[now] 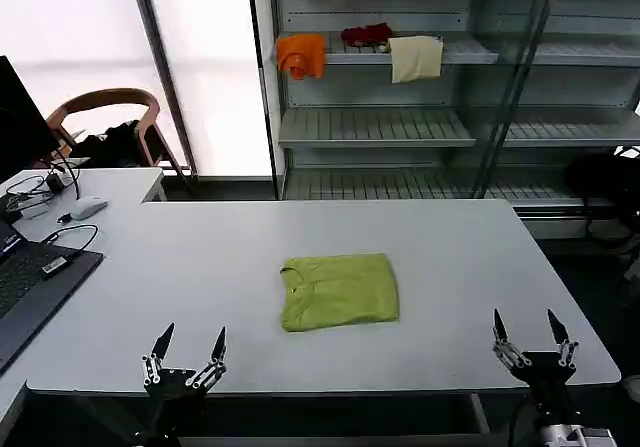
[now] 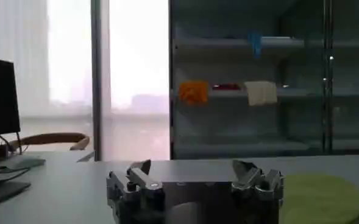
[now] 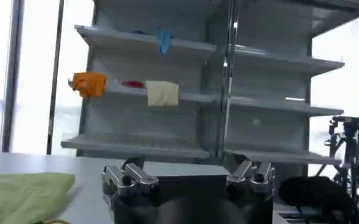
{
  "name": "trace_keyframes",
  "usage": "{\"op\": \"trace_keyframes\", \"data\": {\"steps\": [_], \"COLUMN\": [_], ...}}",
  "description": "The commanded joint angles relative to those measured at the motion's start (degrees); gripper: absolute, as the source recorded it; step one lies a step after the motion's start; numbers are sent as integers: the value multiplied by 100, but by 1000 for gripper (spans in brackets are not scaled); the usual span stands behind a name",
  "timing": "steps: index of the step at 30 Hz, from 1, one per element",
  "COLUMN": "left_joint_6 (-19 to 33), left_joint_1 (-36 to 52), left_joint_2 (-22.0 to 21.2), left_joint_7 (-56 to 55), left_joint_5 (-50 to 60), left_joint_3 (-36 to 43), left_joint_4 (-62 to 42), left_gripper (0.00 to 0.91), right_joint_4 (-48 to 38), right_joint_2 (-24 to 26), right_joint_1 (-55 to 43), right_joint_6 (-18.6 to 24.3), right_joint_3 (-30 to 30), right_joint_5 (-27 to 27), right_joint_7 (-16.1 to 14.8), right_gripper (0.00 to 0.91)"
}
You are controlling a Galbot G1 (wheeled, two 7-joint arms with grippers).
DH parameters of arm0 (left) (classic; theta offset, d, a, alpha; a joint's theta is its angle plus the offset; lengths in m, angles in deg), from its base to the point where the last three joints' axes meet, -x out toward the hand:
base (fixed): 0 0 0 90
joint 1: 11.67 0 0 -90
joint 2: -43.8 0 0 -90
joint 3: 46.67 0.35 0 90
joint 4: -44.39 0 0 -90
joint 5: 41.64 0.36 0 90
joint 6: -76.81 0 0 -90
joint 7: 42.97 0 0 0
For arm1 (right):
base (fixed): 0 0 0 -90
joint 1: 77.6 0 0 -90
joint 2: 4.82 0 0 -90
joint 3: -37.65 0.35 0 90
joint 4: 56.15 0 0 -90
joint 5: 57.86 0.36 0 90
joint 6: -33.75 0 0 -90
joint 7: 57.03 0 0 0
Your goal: Fold and organize the clothes.
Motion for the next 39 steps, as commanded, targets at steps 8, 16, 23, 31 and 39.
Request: {"op": "trace_keyframes", "data": {"steps": [8, 16, 23, 31, 39], "left_joint_6": [76, 89, 79, 80, 91], "left_joint_1": [6, -111, -281, -447, -578], "left_joint_2": [-88, -100, -82, -80, -98], "left_joint_7": [5, 0, -2, -5, -6], "left_joint_5": [-61, -54, -22, 1, 41], "left_joint_3": [-64, -98, -130, -161, -169], "left_joint_4": [-206, -81, 81, 220, 370], "left_gripper": [907, 907, 907, 907, 907], "right_joint_4": [32, 13, 18, 79, 203], "right_joint_2": [177, 214, 225, 246, 292], "right_joint_1": [47, 220, 243, 360, 497], "right_joint_6": [-94, -104, -90, -62, -42], "right_joint_3": [204, 125, 129, 153, 234], "right_joint_5": [161, 238, 251, 250, 280], "right_joint_7": [-364, -418, -421, -428, -462], "right_gripper": [907, 907, 907, 907, 907]}}
